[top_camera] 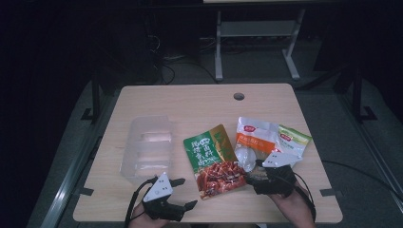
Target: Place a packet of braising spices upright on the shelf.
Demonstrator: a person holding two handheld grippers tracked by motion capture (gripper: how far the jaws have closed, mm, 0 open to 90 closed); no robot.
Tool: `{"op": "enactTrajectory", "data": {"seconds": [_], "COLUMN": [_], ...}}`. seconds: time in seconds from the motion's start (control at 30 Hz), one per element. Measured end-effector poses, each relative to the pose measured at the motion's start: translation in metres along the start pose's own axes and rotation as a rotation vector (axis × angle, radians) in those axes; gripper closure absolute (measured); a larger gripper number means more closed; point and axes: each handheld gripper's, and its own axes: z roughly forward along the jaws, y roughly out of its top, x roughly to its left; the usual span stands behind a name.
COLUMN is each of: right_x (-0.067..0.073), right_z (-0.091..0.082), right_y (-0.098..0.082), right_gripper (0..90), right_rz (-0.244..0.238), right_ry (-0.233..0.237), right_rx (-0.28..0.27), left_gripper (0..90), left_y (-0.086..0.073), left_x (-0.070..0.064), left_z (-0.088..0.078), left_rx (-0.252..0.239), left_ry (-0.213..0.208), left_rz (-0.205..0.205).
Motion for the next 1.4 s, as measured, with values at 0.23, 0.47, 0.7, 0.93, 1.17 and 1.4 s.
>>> {"op": "enactTrajectory", "data": {"seconds": [0.23, 0.47, 0.7, 0.93, 1.17, 1.4], "right_x": [0.003, 0.009, 0.011, 0.007, 0.006, 0.003], "right_z": [0.0, 0.002, 0.008, 0.02, 0.029, 0.05], "right_y": [0.0, 0.006, 0.015, 0.032, 0.052, 0.08], "right_gripper": [27.4, 25.2, 23.8, 21.1, 20.0, 17.6], "right_rz": [-0.005, -0.012, -0.002, 0.014, -0.016, -0.048], "right_ry": [0.0, -0.003, 0.005, 0.023, 0.043, 0.067], "right_rx": [0.003, 0.008, 0.049, 0.078, 0.088, 0.138], "left_gripper": [21.6, 21.7, 21.7, 21.7, 21.7, 21.7], "left_y": [0.001, 0.0, 0.002, 0.002, 0.002, 0.002], "left_x": [0.0, -0.003, -0.003, -0.003, -0.003, -0.003], "left_z": [0.0, -0.002, -0.004, -0.003, -0.002, -0.002], "left_rx": [0.008, 0.008, -0.004, 0.001, 0.002, -0.004], "left_ry": [0.002, 0.0, 0.005, 0.001, 0.001, 0.0], "left_rz": [0.005, 0.022, 0.015, 0.02, 0.026, 0.021]}}
